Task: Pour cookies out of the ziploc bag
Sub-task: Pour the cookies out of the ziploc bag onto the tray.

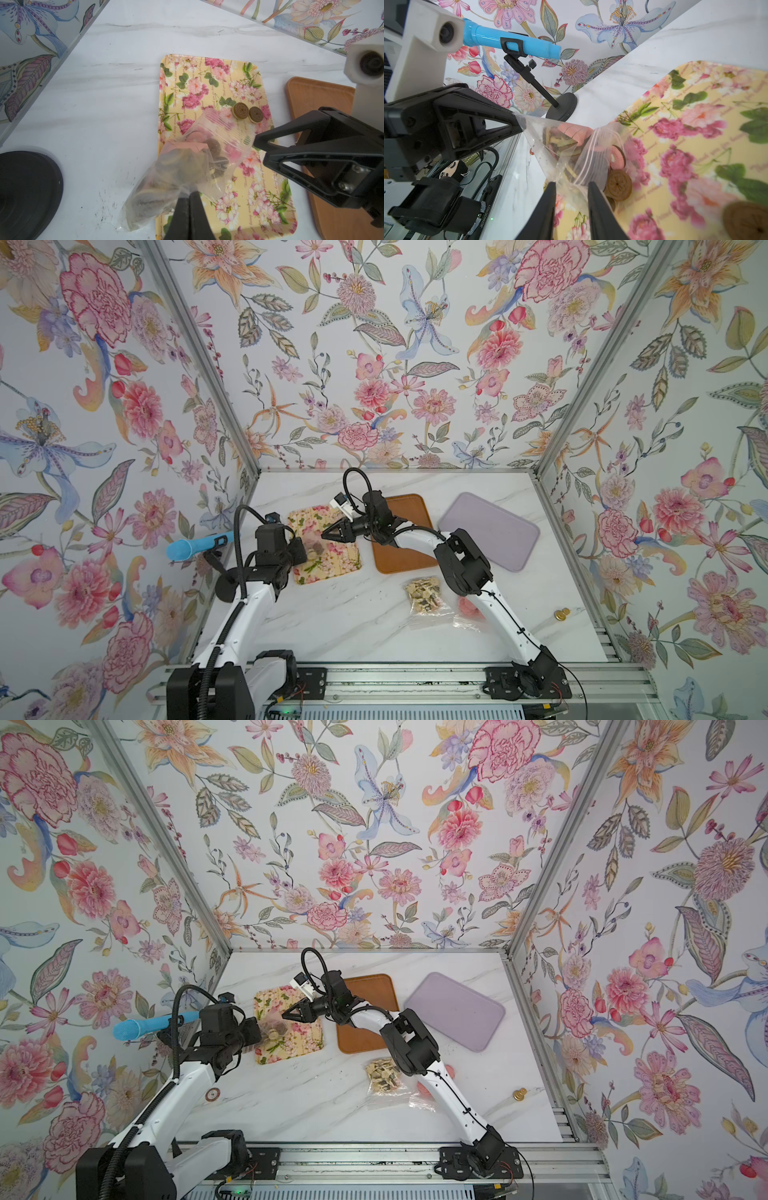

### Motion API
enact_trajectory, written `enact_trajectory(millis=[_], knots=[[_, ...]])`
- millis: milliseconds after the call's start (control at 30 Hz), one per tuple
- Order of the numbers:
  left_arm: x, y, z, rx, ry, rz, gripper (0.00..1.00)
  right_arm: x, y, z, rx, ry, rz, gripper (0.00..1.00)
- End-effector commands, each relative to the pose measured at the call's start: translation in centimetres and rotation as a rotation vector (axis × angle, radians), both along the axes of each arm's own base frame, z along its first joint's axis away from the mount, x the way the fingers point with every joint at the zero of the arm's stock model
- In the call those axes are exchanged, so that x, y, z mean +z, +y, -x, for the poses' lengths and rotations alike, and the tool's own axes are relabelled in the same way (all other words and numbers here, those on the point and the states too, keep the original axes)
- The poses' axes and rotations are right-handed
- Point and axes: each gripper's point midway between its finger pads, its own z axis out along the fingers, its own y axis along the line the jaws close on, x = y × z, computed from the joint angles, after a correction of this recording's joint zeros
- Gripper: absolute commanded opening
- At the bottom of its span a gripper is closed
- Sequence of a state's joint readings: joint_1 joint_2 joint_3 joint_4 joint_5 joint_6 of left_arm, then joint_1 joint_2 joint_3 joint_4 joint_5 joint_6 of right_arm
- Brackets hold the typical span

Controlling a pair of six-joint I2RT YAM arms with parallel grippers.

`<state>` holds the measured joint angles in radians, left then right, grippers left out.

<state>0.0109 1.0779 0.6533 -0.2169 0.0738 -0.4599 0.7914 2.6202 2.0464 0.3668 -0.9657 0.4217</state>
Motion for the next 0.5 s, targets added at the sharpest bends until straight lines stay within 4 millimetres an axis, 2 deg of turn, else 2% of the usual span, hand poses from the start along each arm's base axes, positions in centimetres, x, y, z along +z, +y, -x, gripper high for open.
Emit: enact_trajectory(millis=[0,467], knots=[[2.2,-0.3,-0.7,-0.017,-0.061,-0.004,0.00,-0.8,-0.1,0.4,0.017,-0.020,0.008,0.31],[2.3,-0.4,-0.6,-0.025,-0.055,-0.009,0.00,-1.5,-0.3,-1.1,-0.066,-0.073,0.009,0.36]])
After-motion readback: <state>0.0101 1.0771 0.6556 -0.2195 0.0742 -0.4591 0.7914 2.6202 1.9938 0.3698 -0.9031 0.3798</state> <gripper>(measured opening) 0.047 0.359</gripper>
